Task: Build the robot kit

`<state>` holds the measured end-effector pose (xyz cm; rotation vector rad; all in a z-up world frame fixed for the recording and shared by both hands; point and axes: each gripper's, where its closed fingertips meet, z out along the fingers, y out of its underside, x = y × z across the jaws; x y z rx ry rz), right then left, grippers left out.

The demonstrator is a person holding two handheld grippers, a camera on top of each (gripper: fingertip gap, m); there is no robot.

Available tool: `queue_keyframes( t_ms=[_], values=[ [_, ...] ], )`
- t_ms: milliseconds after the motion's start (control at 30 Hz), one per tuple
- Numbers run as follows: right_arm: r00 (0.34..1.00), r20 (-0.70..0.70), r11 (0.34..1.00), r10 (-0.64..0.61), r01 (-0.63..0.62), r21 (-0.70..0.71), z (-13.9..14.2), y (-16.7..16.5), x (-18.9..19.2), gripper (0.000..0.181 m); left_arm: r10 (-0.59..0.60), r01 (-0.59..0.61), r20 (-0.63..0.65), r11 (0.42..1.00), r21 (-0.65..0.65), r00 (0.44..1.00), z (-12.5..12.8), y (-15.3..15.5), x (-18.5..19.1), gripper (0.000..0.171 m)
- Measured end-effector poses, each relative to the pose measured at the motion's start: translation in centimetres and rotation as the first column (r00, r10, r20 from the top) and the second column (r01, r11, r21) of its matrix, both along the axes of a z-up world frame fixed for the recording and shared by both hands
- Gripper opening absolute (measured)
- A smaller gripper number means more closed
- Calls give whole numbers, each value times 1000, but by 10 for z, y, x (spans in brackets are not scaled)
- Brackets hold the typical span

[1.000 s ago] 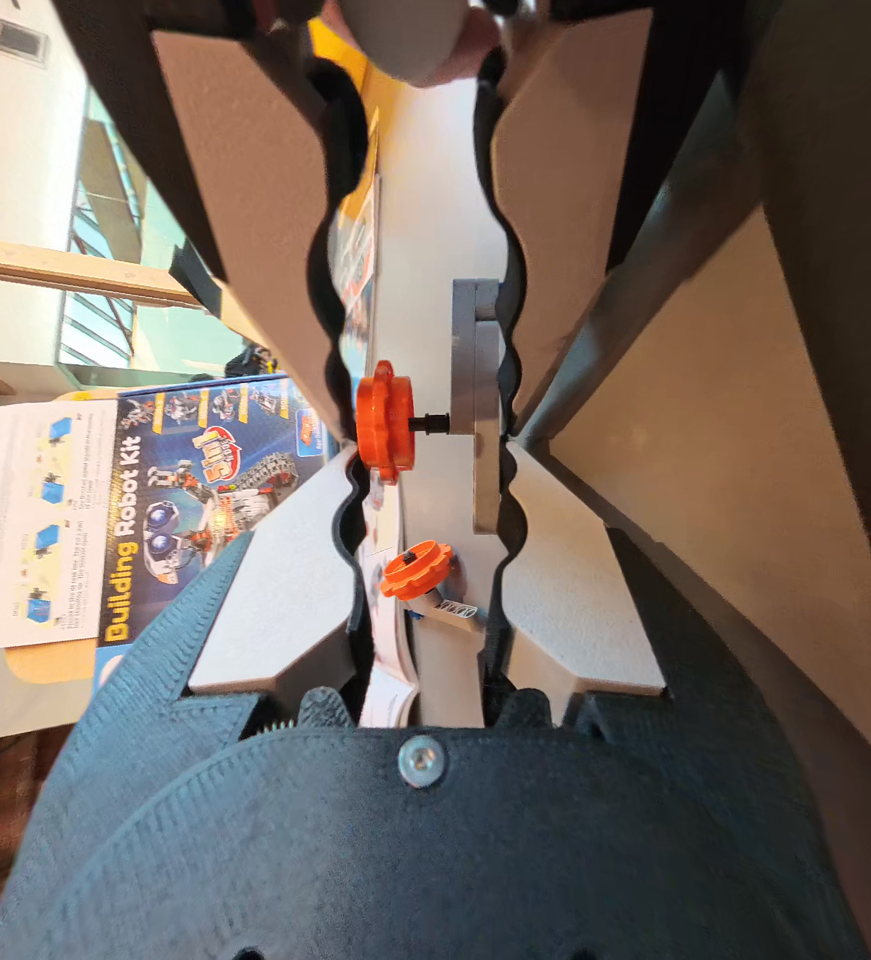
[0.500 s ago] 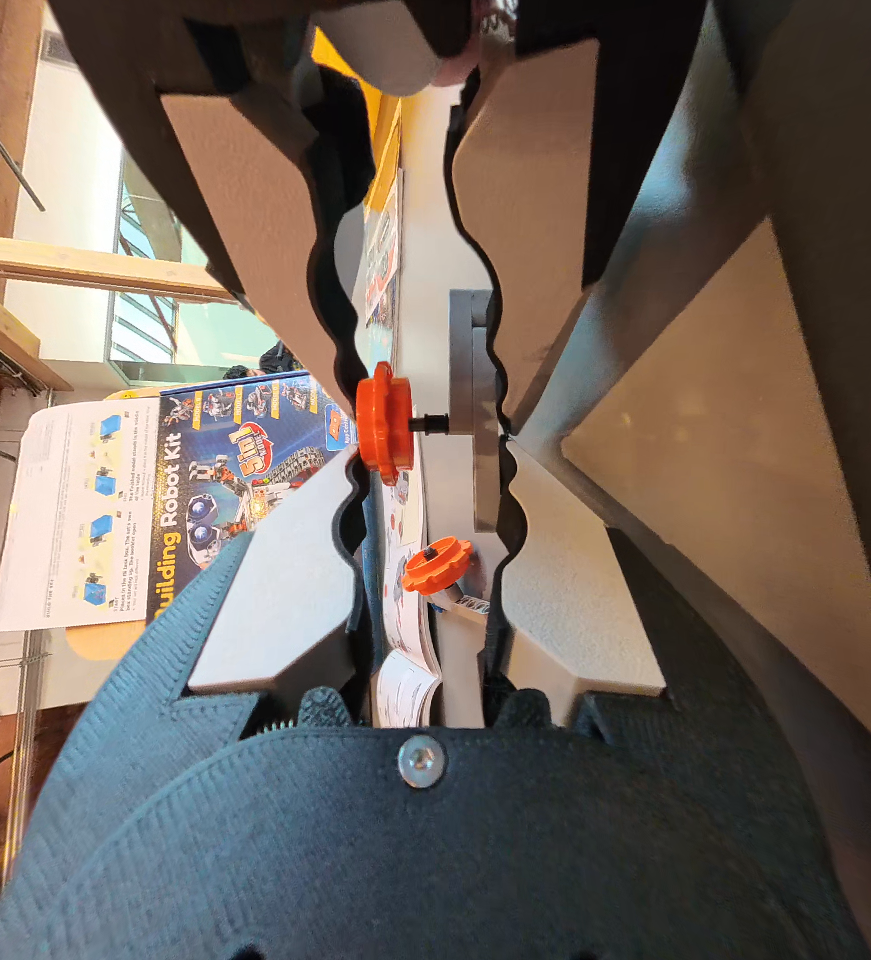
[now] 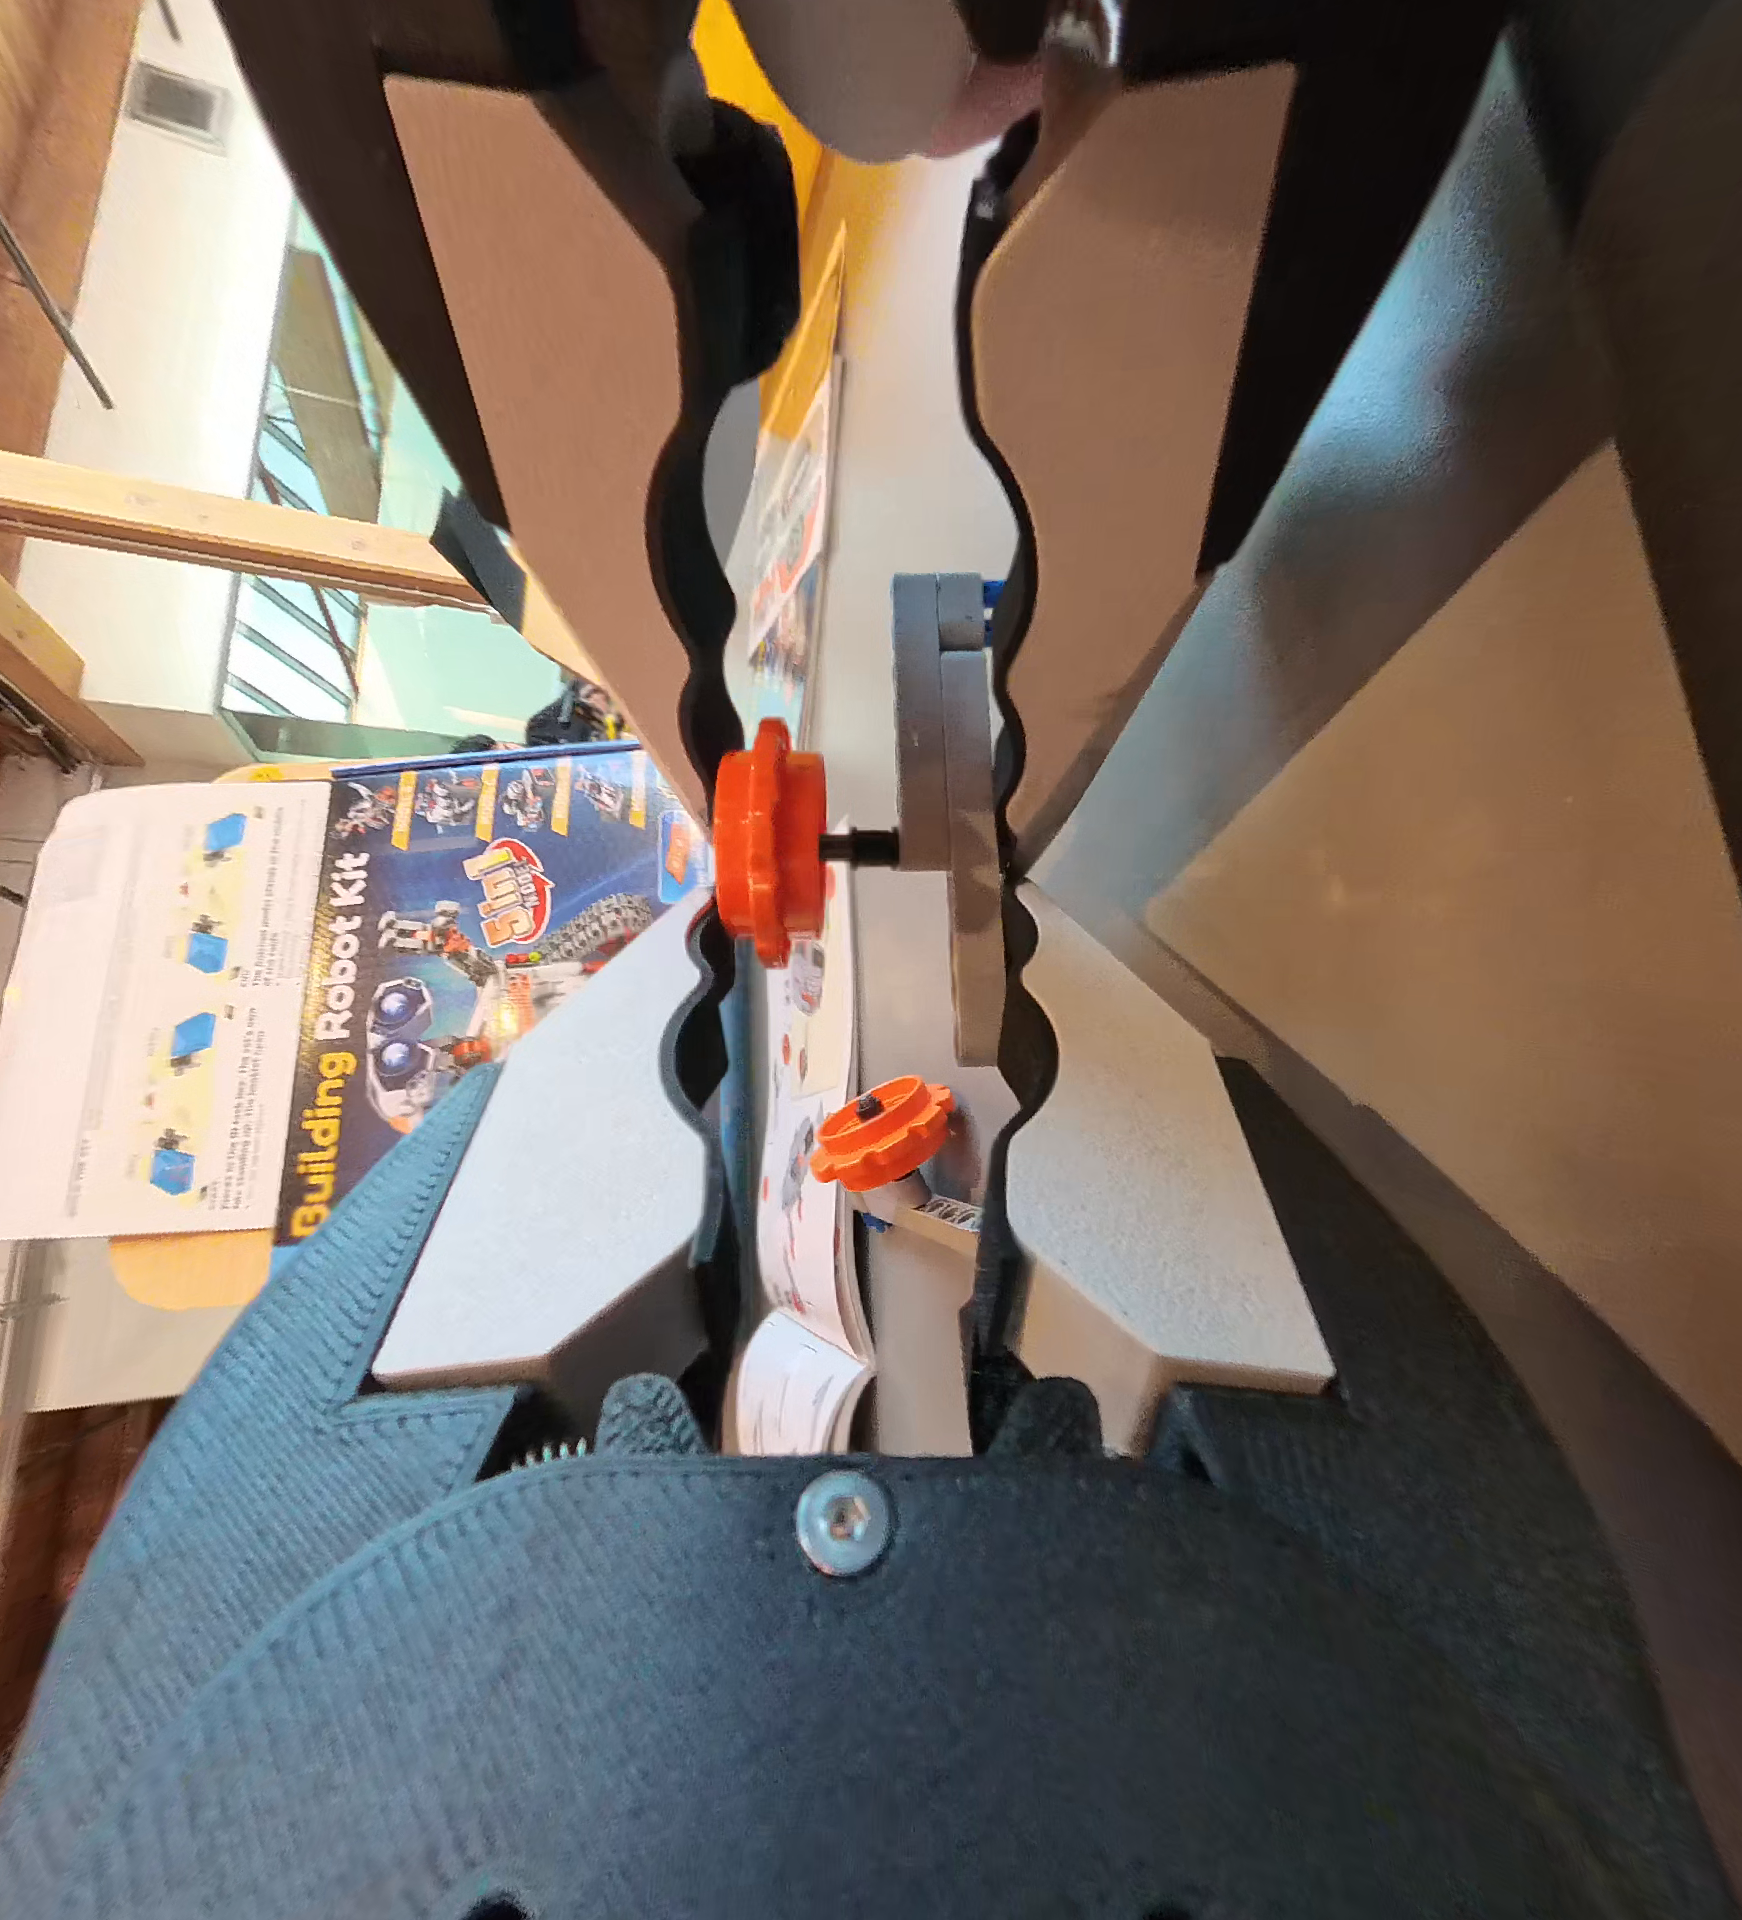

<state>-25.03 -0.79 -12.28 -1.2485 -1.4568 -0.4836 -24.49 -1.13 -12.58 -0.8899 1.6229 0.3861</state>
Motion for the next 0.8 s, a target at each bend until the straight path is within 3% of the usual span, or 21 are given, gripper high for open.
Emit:
queue_keyframes(
  t_ms=[267,800],
  values=[
    [999,-38,999,-8,6,-50,-1,0,2,48,-22,23,-8,997,78,1000,5,-3,1,50],
    [1000,-5,1000,-18,18,-6,-1,1,1,50,-7,7,10,1000,-22,1000,2,-3,1,47]
  ],
)
